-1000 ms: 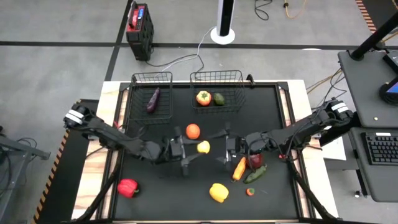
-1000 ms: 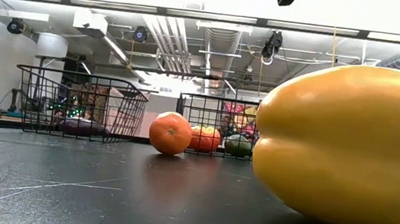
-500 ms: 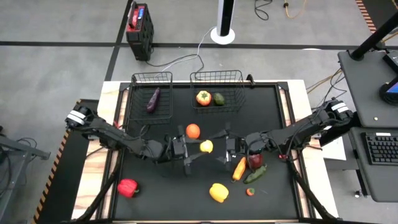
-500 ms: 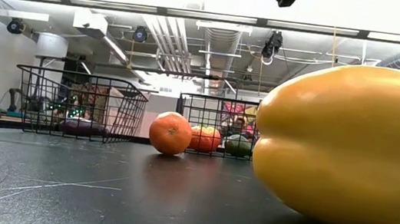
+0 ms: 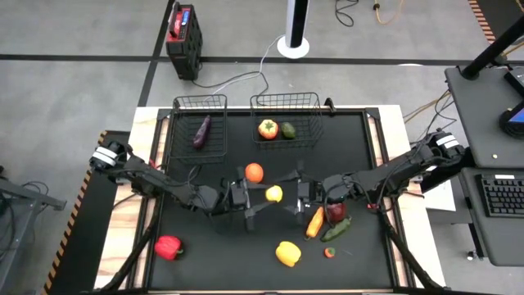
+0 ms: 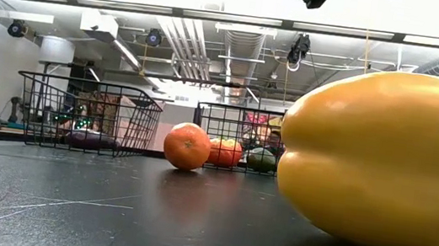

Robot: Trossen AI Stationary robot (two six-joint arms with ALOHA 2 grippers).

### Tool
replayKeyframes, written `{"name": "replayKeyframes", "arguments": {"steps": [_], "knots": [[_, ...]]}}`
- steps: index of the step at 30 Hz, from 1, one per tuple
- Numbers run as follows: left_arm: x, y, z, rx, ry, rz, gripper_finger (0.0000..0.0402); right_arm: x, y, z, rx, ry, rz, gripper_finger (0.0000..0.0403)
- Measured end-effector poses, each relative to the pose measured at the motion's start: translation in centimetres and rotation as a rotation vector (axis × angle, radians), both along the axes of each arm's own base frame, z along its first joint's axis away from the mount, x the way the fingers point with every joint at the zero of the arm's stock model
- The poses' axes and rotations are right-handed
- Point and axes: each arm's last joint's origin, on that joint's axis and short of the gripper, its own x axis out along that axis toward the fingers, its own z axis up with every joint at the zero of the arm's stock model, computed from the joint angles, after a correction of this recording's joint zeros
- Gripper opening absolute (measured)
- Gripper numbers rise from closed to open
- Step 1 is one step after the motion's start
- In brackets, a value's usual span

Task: Sort produce into baskets
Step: Put the left yellow lemon into the right black wire basket

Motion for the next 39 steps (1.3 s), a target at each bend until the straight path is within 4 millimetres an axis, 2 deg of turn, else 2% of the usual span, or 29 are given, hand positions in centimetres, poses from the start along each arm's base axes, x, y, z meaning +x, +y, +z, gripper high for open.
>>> {"name": "replayKeyframes", "arguments": {"steps": [11,17,21,25,31,39], "knots": [[0.0,0.0,0.0,-0.001,-0.002,0.007,0.0208,0.0,0.0,0.0,-0.011,0.004,0.01,0.0209],[-0.7,0.1,0.8,0.006,0.017,0.017,0.022,-0.3,-0.3,0.5,0.035,-0.007,-0.007,0.0208],[-1.6,0.2,1.6,0.022,0.058,0.01,0.0225,-0.6,-1.3,0.8,0.089,0.015,-0.061,0.021],[-2.9,0.2,2.4,0.033,0.121,-0.007,0.0225,-0.5,-2.7,1.5,0.129,0.122,-0.19,0.021],[-5.7,1.2,3.3,-0.05,0.252,0.046,0.022,0.1,-5.6,4.0,0.194,0.33,-0.354,0.021],[-9.4,2.8,3.3,-0.221,0.423,0.127,0.0214,0.6,-11.6,7.1,0.255,0.507,-0.599,0.021]]}}
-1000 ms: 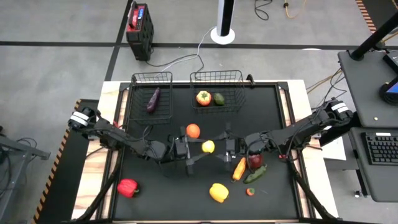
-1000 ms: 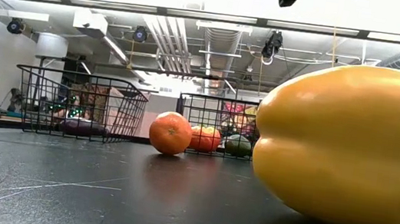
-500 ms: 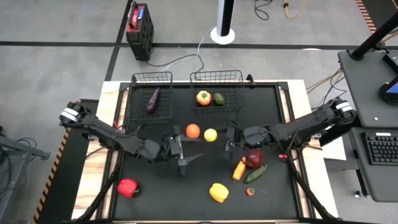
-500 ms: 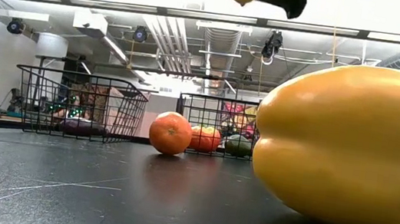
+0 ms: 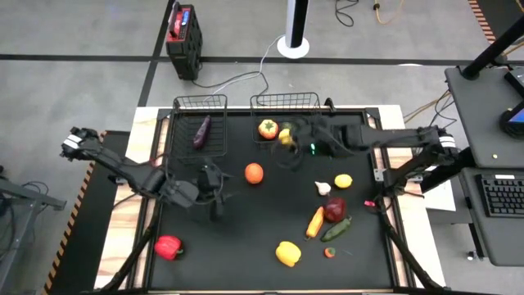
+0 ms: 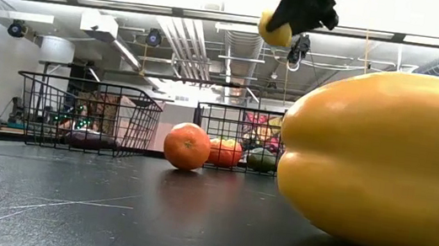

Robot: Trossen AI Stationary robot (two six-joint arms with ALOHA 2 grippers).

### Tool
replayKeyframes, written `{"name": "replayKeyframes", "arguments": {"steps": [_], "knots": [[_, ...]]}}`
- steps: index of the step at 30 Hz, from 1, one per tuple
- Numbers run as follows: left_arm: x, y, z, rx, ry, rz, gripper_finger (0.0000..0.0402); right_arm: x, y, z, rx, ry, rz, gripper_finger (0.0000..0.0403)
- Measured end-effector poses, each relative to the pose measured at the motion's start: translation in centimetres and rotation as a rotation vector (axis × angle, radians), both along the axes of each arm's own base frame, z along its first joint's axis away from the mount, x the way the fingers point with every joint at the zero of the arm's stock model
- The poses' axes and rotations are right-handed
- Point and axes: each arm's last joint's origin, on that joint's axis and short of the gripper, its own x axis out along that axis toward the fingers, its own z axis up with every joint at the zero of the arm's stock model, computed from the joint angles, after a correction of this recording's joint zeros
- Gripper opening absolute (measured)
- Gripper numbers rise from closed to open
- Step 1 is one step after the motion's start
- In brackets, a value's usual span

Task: Sort produce into baskets
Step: Put the left yellow lemon into the right black wire basket

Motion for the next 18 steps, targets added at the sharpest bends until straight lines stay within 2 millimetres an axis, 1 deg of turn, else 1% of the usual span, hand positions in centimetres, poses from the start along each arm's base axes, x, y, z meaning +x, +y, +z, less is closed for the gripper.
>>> {"name": "replayKeyframes", "arguments": {"steps": [4,8,13,18], "knots": [[-1.1,0.5,-0.2,-0.04,0.053,0.036,0.0214,-0.1,-3.9,0.4,0.039,0.081,-0.101,0.021],[-1.7,0.8,-0.2,-0.049,0.082,0.049,0.0214,0.0,-7.9,-0.3,0.136,0.131,-0.165,0.021],[-1.9,0.9,-0.5,-0.037,0.111,0.052,0.0214,0.1,-12.3,-2.7,0.306,0.185,-0.229,0.021],[-1.9,0.8,-0.7,-0.021,0.129,0.048,0.0214,0.1,-16.1,-5.7,0.415,0.32,-0.336,0.021]]}}
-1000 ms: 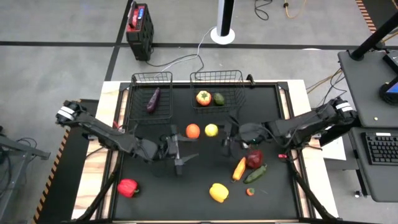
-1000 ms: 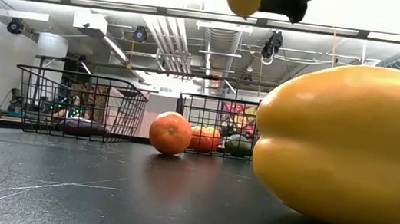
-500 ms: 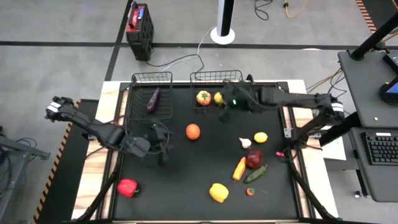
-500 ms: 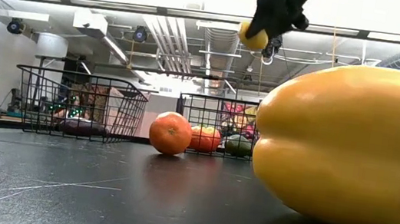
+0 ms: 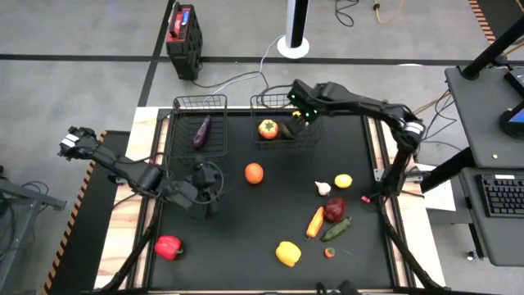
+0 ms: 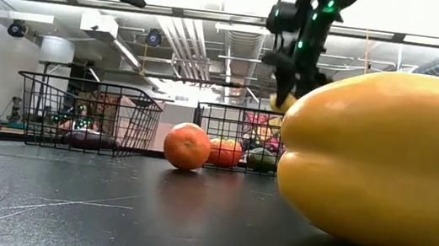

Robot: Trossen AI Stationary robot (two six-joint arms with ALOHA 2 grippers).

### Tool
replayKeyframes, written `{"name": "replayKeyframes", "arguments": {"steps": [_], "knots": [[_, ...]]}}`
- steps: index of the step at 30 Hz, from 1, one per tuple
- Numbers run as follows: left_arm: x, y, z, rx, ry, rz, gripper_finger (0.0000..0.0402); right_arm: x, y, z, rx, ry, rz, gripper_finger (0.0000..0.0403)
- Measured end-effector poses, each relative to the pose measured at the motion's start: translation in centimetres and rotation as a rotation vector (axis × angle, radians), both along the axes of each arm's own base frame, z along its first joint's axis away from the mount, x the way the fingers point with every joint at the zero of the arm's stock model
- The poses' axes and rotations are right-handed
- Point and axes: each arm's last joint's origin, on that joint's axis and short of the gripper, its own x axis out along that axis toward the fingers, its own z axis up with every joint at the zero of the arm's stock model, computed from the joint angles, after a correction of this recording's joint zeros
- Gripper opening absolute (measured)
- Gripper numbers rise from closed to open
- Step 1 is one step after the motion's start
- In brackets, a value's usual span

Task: Sort produce into baskets
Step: Put the left yellow lemon into the right black wire basket

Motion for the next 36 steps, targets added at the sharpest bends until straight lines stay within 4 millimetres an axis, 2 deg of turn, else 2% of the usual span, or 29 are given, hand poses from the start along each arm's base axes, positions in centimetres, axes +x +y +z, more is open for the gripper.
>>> {"name": "replayKeyframes", "arguments": {"steps": [5,10,18,28,36], "knots": [[0.1,0.0,-0.1,0.021,0.012,-0.011,0.0214,0.3,-2.4,-1.9,0.059,0.101,-0.034,0.021],[0.1,0.0,-0.1,0.024,0.015,-0.012,0.0214,1.1,-3.6,-2.3,0.052,0.116,-0.008,0.021],[0.0,0.0,-0.2,0.029,0.023,-0.01,0.0214,1.5,-4.6,-3.1,0.0,0.17,0.021,0.021],[0.0,0.0,-0.2,0.029,0.022,-0.01,0.0214,1.8,-5.4,-5.0,-0.005,0.246,0.108,0.021],[0.0,0.0,-0.2,0.03,0.023,-0.01,0.0214,1.9,-5.6,-5.1,-0.021,0.251,0.158,0.0212]]}}
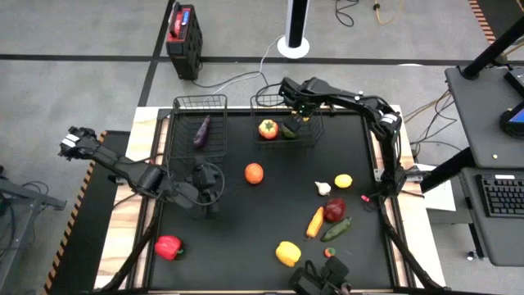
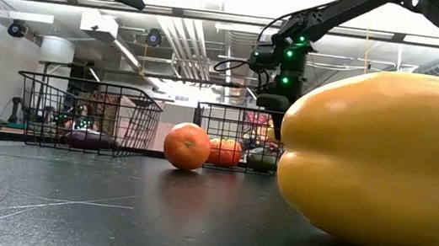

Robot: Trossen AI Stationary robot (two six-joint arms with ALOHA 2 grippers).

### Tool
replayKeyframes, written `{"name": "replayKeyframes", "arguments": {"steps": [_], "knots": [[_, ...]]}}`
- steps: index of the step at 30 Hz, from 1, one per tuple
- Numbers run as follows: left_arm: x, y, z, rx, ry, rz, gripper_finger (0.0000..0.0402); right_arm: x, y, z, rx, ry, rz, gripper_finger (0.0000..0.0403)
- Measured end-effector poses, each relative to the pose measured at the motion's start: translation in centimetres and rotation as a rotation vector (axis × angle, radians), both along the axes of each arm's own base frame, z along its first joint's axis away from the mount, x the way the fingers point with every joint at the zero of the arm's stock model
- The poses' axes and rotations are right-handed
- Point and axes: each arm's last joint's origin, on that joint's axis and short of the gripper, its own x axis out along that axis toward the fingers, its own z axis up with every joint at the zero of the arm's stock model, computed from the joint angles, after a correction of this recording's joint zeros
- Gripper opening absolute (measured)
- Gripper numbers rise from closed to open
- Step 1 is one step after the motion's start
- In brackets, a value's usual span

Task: Sort produce into baskets
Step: Put the left yellow lemon into the right black wire basket

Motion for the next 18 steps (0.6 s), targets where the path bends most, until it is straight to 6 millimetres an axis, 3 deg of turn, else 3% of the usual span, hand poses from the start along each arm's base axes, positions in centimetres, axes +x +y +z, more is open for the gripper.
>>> {"name": "replayKeyframes", "arguments": {"steps": [18], "knots": [[-0.02,0.01,-0.03,0.001,0.003,0.0,0.0214,0.04,-0.01,0.0,-0.002,-0.002,0.003,0.0255]]}}
